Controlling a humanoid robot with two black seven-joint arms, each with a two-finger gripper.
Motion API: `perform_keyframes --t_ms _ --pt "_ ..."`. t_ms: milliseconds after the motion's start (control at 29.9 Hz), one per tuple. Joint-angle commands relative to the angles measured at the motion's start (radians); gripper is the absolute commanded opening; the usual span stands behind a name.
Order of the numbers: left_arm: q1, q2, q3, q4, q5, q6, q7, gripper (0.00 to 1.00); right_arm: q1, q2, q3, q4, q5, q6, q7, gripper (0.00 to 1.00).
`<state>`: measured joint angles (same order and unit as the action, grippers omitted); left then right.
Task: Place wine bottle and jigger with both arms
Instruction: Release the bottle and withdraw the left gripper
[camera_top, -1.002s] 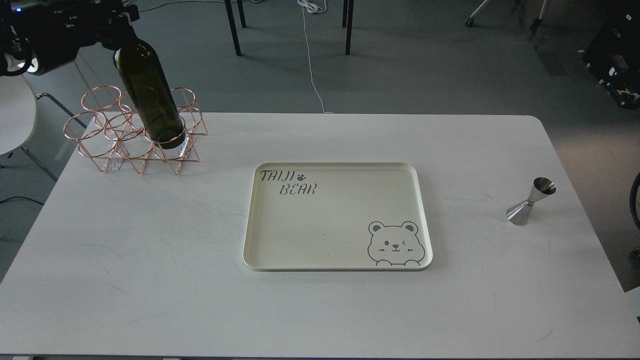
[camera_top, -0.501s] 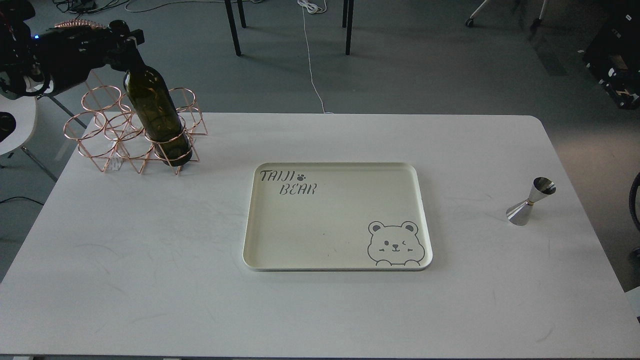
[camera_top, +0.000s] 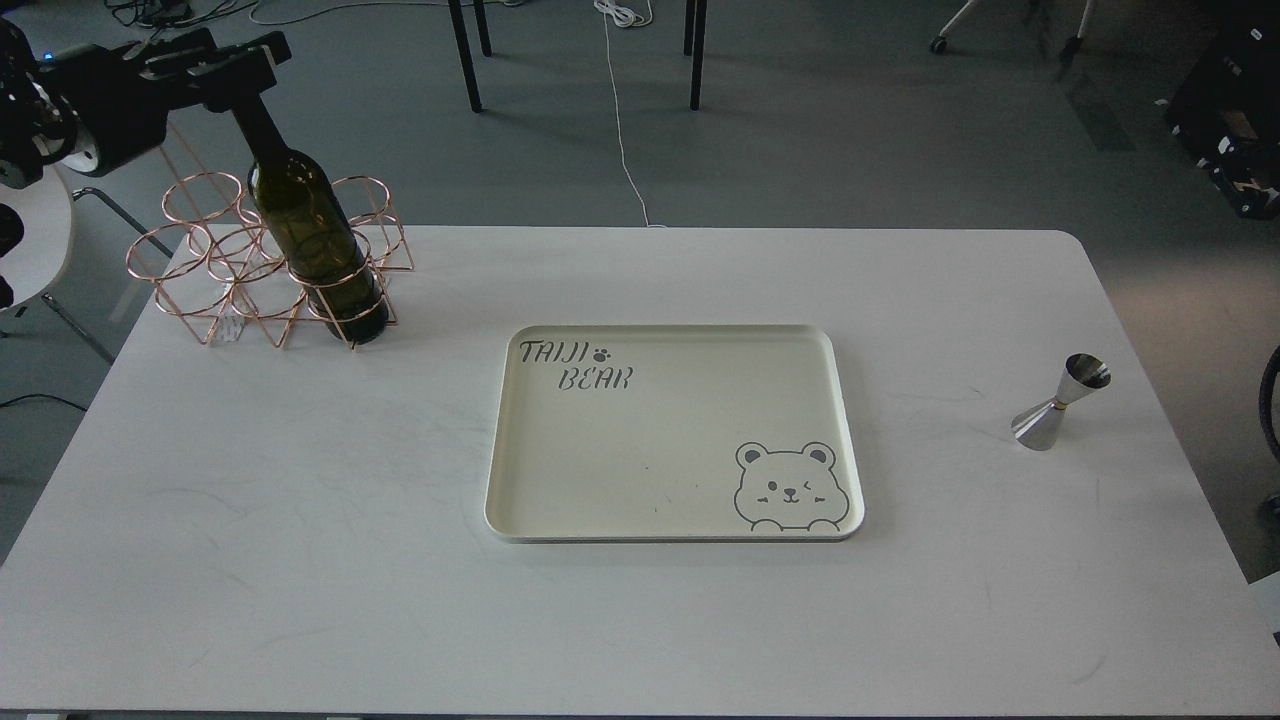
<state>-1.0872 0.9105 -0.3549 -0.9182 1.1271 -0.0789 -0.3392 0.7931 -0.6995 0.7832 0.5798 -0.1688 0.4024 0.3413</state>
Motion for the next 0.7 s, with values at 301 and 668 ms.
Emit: perform_keyframes --t_ms 301,668 --pt "0.015 0.108 -0.003 0.01 -0.823 -0.117 -0.035 0.98 -0.012 0.003 0.007 -0.093 0.0 -0.01 0.001 0.99" --pt "0.2 -0.03 -0.004 0.194 -1.375 -0.281 -0.031 0.98 -0.026 0.051 -0.001 -0.204 0.199 0.006 -0.073 0.99"
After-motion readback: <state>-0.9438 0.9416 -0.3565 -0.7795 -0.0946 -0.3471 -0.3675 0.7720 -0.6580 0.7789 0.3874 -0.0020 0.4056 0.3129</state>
